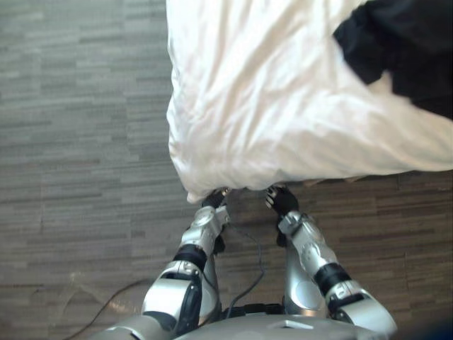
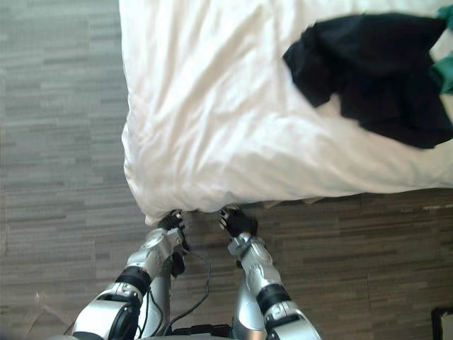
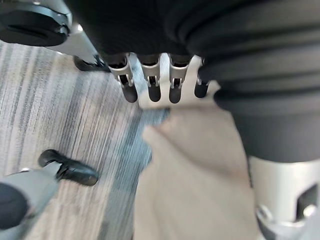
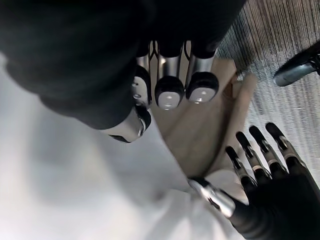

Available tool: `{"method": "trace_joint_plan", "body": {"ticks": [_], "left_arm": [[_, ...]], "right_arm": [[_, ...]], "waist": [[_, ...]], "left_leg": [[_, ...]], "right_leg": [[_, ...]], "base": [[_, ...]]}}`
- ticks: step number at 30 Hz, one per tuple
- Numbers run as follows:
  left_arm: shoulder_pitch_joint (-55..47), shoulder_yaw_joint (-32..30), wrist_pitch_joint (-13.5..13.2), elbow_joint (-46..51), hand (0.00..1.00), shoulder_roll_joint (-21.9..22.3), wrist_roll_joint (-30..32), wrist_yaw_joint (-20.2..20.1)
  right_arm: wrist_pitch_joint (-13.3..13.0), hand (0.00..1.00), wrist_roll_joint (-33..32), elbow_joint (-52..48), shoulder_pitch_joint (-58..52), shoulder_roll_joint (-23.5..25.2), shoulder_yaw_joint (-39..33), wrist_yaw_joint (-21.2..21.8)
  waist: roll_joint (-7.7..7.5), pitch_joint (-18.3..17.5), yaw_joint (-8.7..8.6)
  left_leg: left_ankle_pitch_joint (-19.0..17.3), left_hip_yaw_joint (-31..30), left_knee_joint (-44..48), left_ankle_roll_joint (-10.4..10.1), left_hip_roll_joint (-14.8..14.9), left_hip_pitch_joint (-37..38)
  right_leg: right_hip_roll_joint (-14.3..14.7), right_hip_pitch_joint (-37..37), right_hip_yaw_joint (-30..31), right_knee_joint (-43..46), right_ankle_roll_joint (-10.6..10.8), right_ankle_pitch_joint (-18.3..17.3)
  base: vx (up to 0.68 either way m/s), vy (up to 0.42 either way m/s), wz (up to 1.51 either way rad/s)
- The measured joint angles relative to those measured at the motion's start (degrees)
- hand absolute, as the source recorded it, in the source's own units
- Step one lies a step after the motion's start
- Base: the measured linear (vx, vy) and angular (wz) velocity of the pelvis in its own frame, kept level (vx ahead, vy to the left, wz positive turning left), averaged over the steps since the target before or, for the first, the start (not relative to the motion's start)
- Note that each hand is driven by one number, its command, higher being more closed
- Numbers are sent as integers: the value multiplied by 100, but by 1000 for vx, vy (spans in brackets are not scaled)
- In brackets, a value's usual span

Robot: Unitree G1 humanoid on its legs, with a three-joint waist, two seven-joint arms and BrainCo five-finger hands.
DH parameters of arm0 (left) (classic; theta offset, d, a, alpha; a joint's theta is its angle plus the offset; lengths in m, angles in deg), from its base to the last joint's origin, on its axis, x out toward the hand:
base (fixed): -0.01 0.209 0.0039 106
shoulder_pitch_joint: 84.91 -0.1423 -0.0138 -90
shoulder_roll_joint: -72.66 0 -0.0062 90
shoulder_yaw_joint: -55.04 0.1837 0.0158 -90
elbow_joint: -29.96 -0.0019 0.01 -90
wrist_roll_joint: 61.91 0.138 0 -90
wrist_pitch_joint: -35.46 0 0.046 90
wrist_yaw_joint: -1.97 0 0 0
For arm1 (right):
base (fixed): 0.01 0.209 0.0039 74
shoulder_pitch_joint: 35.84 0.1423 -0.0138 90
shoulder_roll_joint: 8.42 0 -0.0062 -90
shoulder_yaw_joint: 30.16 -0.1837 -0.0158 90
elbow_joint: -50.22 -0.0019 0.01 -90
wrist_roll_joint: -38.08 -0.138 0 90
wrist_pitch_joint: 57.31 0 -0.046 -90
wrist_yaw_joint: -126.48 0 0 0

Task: Tidy the bed and pick cloth on bed and put in laundry

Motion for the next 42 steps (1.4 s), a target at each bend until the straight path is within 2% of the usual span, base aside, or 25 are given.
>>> {"method": "trace_joint_plan", "body": {"ticks": [3, 7, 9, 13, 16, 17, 18, 20, 22, 23, 25, 27, 29, 31, 33, 37, 38, 40, 42], "left_arm": [[-766, 214, 64, -198, 0, -122, 414, -340], [-1171, 211, 178, -474, 0, -293, 814, -726], [-1378, 196, 267, -609, 0, -429, 1074, -974], [-1612, -16, 394, -736, 0, -527, 1345, -1213], [-1748, -252, 403, -749, 0, -498, 1384, -1450], [-1813, -309, 400, -742, 0, -493, 1500, -1551], [-1841, -312, 400, -731, 0, -480, 1533, -1623], [-1893, -316, 398, -714, 0, -456, 1534, -1670], [-2057, -312, 401, -480, 0, -456, 1430, -1628], [-2084, -309, 403, -449, 0, -457, 1363, -1603], [-2262, -289, 393, -313, 0, -467, 1237, -1583], [-2349, -275, 356, -227, 0, -469, 1256, -1582], [-2393, -216, 322, -222, 0, -480, 1295, -1571], [-2400, -96, 312, -218, 0, -492, 1296, -1485], [-2399, 76, 307, -210, 0, -533, 1301, -1456], [-2385, 459, 271, -152, 0, -658, 1301, -1334], [-2363, 550, 269, -113, 0, -674, 1297, -1308], [-2130, 736, 273, -74, 0, -714, 1288, -1218], [-1694, 955, 233, 10, 0, -721, 1232, -1076]], "right_arm": [[54, 100, -117, 533, -719, -200, -548, 43], [141, 100, -100, 1036, -1032, -385, -1094, -37], [148, 100, -107, 1197, -1309, -460, -1456, -132], [130, 100, -171, 1200, -1694, -421, -1851, -170], [-102, 100, -393, 1079, -1908, -432, -2073, -121], [-304, 100, -436, 829, -2023, -436, -2090, -14], [-477, 100, -438, 451, -2100, -462, -2024, 172], [-614, 100, -424, -199, -2163, -513, -1851, 335], [-758, 100, -312, -1511, -2178, -652, -1189, 662], [-763, 100, -312, -1714, -2178, -662, -1088, 715], [-737, 100, -279, -2746, -2177, -598, -641, 952], [-631, 100, -122, -3185, -2173, -507, -390, 1117], [-467, 100, -81, -3310, -2171, -407, -152, 1175], [-284, 100, -20, -3310, -2161, -376, 188, 1189], [-71, 100, 148, -3243, -2054, -395, 712, 1080], [42, 100, 185, -2667, -1274, -437, 1401, 804], [68, 100, 174, -2529, -935, -437, 1527, 686], [68, 100, 59, -2397, -198, -440, 1633, 500], [30, 100, -85, -2269, 1173, -424, 1608, 224]], "waist": [[92, -641, -113], [209, -991, -168], [248, -1179, -250], [219, -1334, -246], [212, -1440, -243], [217, -1491, -252], [227, -1522, -255], [237, -1534, -255], [213, -1588, -244], [204, -1619, -242], [159, -1806, -213], [183, -1887, -202], [221, -1975, -194], [197, -1997, -155], [211, -2004, -105], [255, -1982, -70], [329, -1928, -32], [328, -1623, 71], [475, -980, 149]], "left_leg": [[234, 95, -793, -40, -197, 920], [292, 137, -1209, -110, -269, 1507], [301, 174, -1399, -161, -268, 1862], [245, 316, -1404, -237, -237, 2209], [211, 422, -1433, -286, -174, 2480], [208, 429, -1436, -289, -156, 2559], [208, 436, -1437, -289, -152, 2592], [216, 440, -1438, -278, -157, 2612], [213, 434, -1439, -280, -154, 2638], [205, 432, -1440, -292, -153, 2635], [186, 383, -1441, -297, -155, 2558], [162, 318, -1442, -270, -167, 2547], [157, 228, -1441, -266, -175, 2489], [154, 105, -1440, -264, -183, 2461], [174, -44, -1436, -285, -202, 2465], [237, -280, -1412, -200, -251, 2247], [274, -378, -1402, -175, -266, 2049], [368, -490, -1398, -134, -275, 1791], [410, -610, -1266, -139, -278, 1141]], "right_leg": [[75, 740, -45, -447, 106, -11], [175, 1315, -53, -867, 194, 47], [231, 1670, -92, -1067, 209, 56], [310, 2020, -47, -1221, 212, 57], [368, 2265, -38, -1286, 207, 53], [384, 2338, -40, -1288, 196, 44], [385, 2362, -40, -1282, 195, 42], [377, 2363, -40, -1278, 197, 44], [378, 2365, -42, -1286, 183, 25], [380, 2365, -43, -1291, 192, 10], [383, 2367, -72, -1335, 197, 8], [383, 2416, -99, -1403, 209, 21], [381, 2421, -146, -1438, 201, 34], [385, 2452, -190, -1479, 193, 48], [386, 2519, -251, -1491, 204, 95], [366, 2459, -419, -1586, 213, 136], [356, 2325, -494, -1596, 210, 158], [342, 2119, -533, -1559, 189, 204], [296, 1467, -538, -1364, 159, 266]], "base": [[204, 14, -13], [149, 33, -11], [121, 15, -6], [65, 11, -20], [-14, -16, -14], [-69, -20, -9], [-80, -17, -6], [-78, 1, -2], [-118, 6, 0], [-77, 1, 1], [-38, 1, 8], [4, 10, 13], [32, 9, 17], [55, 5, 15], [85, 8, 20], [70, 5, 26], [26, 1, 40], [-26, 6, 32], [-142, 24, 16]]}}
